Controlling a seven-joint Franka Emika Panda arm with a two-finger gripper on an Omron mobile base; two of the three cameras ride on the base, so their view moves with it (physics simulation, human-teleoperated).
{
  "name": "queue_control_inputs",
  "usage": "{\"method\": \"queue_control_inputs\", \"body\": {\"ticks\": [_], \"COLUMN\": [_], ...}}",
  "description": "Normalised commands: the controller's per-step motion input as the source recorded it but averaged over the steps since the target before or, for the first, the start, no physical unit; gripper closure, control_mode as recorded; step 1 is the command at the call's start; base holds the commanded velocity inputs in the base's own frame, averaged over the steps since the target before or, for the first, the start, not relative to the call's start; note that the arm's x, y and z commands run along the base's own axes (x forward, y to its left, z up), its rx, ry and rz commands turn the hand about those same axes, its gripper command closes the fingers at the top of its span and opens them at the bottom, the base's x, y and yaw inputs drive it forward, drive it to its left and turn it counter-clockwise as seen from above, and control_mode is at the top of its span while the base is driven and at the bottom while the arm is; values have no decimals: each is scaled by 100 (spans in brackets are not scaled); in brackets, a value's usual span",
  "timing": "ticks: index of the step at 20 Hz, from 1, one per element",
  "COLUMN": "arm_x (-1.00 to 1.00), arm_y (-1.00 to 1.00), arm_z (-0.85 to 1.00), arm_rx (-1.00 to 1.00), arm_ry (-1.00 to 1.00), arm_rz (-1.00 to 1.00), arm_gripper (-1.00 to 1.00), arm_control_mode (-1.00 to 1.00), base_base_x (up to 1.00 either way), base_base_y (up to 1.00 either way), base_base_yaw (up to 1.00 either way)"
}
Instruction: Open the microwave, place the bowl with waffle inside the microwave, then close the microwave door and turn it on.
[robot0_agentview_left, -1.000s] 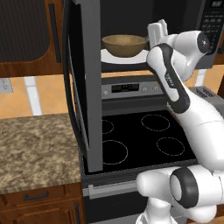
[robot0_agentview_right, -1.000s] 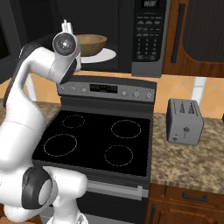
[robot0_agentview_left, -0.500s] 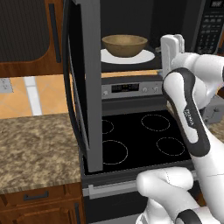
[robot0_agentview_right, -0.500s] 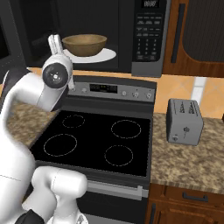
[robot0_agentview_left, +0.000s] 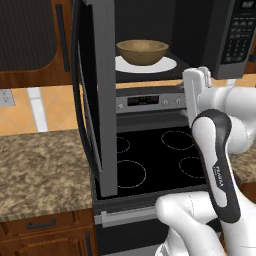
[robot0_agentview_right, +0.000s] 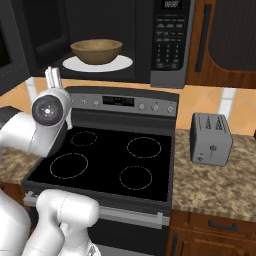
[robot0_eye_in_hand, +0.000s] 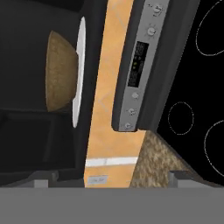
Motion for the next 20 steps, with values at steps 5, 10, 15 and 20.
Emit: {"method": "queue_control_inputs", "body": {"ticks": [5,10,15,20], "arm_x": [44,62,52,9], "arm_y": [70,65,77,69], "arm_z": [-99,-100,-83,-59], "arm_rx": [0,0,-4,-12], "arm_ry": [31,5,0,0], "arm_rz": [16,16,16,13], "arm_gripper": [100,100,100,100], "arm_control_mode": [-100,-100,-100,-100], "base_base_x": [0,0,0,0], "base_base_y": [0,0,0,0], "base_base_yaw": [0,0,0,0]}}
